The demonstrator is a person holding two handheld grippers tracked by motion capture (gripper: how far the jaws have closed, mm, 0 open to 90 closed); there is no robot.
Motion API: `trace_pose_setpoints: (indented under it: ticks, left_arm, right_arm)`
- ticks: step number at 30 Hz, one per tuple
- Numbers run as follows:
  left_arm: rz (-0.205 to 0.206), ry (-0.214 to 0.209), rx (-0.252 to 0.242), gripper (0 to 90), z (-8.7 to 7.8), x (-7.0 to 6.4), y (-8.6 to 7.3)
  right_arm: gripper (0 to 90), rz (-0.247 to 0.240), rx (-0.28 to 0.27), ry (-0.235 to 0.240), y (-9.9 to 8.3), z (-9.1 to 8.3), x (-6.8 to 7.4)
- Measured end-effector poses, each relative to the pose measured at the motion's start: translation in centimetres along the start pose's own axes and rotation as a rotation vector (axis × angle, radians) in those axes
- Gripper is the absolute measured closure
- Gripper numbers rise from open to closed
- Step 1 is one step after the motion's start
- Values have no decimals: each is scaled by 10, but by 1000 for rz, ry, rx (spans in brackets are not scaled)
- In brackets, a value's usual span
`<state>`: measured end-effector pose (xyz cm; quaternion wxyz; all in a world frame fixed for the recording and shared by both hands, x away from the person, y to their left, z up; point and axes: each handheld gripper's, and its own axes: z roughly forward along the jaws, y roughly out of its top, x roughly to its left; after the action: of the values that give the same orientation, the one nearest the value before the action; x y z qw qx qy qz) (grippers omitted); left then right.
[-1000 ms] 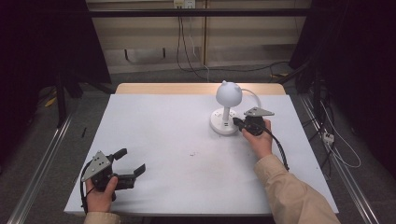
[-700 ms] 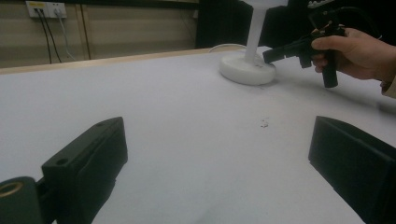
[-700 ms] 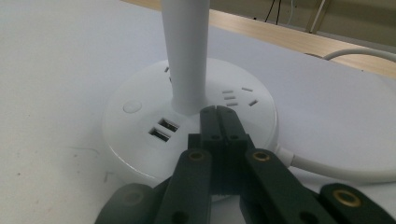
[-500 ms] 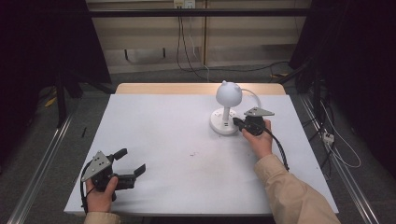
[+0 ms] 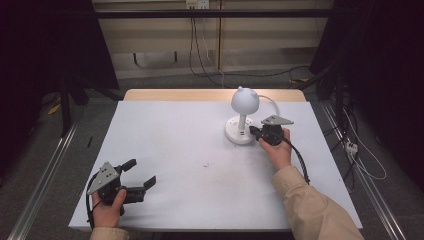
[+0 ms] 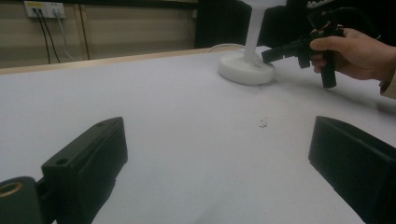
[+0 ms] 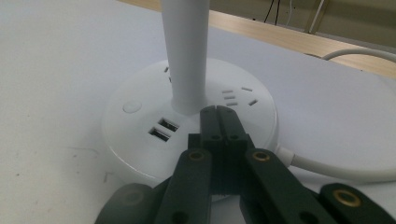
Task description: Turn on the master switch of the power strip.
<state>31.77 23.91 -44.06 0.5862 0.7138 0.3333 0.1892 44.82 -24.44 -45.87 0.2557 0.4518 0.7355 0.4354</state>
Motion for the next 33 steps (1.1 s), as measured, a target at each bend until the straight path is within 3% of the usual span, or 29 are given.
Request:
trace_pose_setpoints:
  ticks: [33]
  left_arm:
    - [2, -2, -1, 41, 0, 0, 0]
  right_arm:
    - [900, 4, 0, -6, 0, 1, 1]
